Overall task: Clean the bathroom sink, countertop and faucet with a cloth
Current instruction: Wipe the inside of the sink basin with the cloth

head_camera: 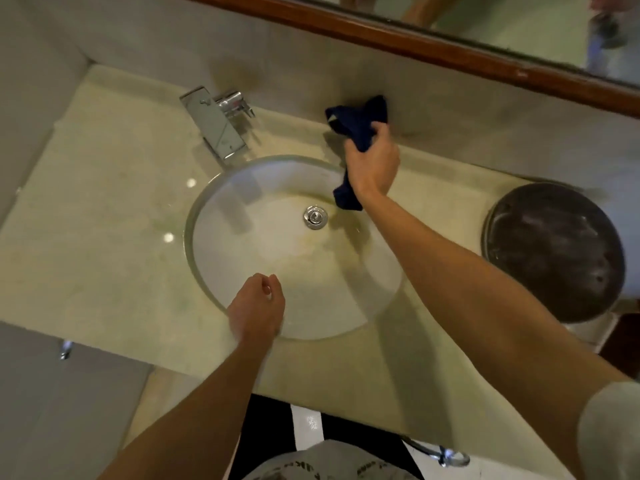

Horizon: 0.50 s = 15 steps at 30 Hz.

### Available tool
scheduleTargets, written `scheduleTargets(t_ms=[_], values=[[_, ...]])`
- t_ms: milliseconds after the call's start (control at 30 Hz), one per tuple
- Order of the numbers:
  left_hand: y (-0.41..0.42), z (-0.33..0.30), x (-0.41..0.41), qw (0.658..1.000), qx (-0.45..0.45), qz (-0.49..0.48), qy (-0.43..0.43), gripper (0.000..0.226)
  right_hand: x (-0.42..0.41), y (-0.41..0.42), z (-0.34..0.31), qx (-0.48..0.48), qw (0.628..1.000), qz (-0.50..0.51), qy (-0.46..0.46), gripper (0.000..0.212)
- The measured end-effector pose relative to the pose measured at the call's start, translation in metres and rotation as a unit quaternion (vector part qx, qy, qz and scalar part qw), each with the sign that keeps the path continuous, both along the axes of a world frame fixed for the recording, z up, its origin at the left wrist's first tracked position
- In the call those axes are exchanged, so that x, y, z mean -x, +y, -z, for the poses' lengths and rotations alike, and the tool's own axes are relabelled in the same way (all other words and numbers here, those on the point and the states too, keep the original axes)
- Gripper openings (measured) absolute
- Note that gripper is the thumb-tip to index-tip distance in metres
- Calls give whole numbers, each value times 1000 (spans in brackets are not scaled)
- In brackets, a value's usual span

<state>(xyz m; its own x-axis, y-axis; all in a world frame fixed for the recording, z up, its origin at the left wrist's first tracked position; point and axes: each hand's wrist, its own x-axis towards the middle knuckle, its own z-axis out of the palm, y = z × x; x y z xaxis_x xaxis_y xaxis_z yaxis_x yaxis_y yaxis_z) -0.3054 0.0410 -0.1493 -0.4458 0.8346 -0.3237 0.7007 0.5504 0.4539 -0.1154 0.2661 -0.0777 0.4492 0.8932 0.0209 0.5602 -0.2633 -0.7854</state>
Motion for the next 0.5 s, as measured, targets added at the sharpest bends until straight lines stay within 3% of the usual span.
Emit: scheduleTargets(t_ms=[133,267,367,500], values=[[2,-3,-3,1000,7,4,24,30,47,35,33,48,981,-137,-129,39],[3,-3,-4,999,9,-7,32,31,51,46,46,37,953,-185,-238,34],[2,-4,-5,999,9,-5,32,31,23,44,42,53,937,-220,-266,28],[3,-6,-5,999,7,5,35,32,-46,20,44,77,950,-165,-253,19]])
